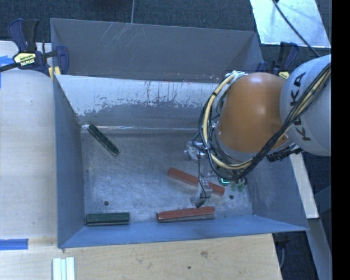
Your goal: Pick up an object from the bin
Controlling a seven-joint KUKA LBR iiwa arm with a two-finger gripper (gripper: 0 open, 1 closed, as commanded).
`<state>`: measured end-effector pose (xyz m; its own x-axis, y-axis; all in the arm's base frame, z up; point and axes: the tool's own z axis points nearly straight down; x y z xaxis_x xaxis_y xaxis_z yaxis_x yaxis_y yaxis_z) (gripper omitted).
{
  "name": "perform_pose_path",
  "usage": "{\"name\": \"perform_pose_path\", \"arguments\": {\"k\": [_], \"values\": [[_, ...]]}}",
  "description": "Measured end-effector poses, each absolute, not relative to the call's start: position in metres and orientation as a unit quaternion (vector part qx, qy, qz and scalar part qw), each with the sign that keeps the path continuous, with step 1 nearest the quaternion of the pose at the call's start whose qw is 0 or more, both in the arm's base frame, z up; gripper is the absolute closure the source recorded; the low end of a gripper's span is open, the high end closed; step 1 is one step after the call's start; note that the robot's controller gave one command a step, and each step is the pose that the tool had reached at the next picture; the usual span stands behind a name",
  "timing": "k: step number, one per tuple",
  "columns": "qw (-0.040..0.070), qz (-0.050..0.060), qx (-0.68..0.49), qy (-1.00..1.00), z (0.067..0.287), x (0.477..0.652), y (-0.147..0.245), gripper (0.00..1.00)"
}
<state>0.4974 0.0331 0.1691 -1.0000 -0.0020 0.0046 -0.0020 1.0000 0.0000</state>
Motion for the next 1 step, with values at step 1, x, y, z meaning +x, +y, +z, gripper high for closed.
{"name": "perform_pose_path", "arguments": {"k": [1], "values": [[-0.001,0.000,-0.105,-0.994,0.0718,0.5506,0.0392,0.00]]}}
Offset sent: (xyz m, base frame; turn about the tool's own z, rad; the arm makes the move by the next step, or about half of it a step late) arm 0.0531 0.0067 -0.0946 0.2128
